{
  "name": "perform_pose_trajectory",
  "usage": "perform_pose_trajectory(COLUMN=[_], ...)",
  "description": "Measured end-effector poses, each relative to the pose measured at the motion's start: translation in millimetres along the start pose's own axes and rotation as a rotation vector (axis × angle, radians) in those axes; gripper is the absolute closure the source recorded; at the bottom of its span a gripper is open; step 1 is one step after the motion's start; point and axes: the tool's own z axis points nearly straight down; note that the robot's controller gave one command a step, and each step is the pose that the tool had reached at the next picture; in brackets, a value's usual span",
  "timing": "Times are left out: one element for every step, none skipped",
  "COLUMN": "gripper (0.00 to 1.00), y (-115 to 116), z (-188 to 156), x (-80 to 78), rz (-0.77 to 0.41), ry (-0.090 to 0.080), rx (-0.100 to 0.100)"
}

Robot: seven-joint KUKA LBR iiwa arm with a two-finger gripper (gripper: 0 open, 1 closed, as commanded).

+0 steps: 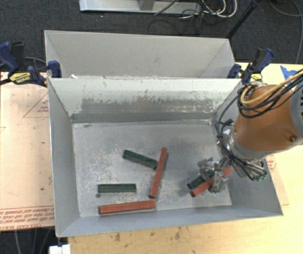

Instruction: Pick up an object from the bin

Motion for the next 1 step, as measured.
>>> perform_pose_trajectory(gripper=[1.00], y=[8.9], z=[-93.5], x=[2.2], rz=[0.012], ry=[-0.002], rx=[0.002])
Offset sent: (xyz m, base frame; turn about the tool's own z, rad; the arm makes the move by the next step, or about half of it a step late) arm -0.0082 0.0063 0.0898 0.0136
